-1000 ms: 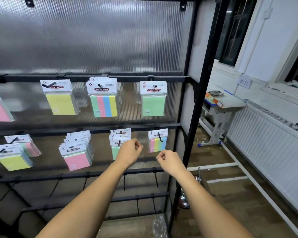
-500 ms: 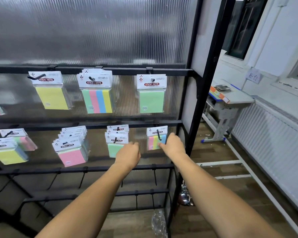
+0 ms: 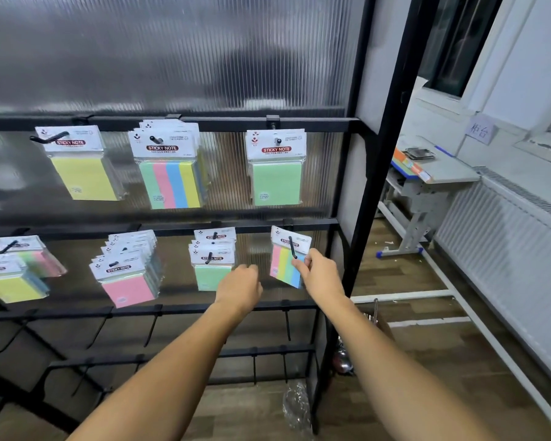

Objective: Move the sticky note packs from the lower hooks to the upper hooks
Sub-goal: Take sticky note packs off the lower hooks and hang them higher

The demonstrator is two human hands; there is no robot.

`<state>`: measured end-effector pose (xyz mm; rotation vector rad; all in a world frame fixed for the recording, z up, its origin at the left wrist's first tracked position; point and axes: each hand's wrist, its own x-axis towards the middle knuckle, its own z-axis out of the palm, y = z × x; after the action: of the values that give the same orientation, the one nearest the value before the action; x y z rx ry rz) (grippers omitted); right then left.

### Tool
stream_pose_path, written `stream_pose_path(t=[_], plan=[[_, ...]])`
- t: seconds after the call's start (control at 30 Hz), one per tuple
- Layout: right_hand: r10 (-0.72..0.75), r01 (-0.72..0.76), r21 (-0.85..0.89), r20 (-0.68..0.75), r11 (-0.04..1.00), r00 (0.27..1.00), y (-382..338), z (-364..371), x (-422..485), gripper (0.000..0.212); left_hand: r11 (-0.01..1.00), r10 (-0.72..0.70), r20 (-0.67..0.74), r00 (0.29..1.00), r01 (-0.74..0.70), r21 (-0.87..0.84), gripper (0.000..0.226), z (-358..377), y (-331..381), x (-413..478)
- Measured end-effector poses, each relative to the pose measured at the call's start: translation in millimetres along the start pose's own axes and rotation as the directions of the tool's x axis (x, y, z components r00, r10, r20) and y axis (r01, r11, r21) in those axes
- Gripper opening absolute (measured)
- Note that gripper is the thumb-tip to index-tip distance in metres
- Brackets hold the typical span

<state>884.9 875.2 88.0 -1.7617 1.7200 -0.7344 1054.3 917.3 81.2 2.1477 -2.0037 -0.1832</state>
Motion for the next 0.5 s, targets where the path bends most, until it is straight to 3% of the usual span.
stream_pose_path(t=[0.13,0.5], plan=[[-0.035,0.036,0.083,-0.013,0.996,0.999,2.8,-5.3,-20.0,0.014,1.0,0.015,0.016,1.0,-0.015,-0.012,0.017,1.0,0.5,-1.9],[-0.116,0.116,-0.008,-0.043,0.993,0.992,8.1,-31.3,-84.3,0.01,0.987,-0.014,-0.037,0.999,0.008,-0.158,0.029,-3.1,6.8,16.2]])
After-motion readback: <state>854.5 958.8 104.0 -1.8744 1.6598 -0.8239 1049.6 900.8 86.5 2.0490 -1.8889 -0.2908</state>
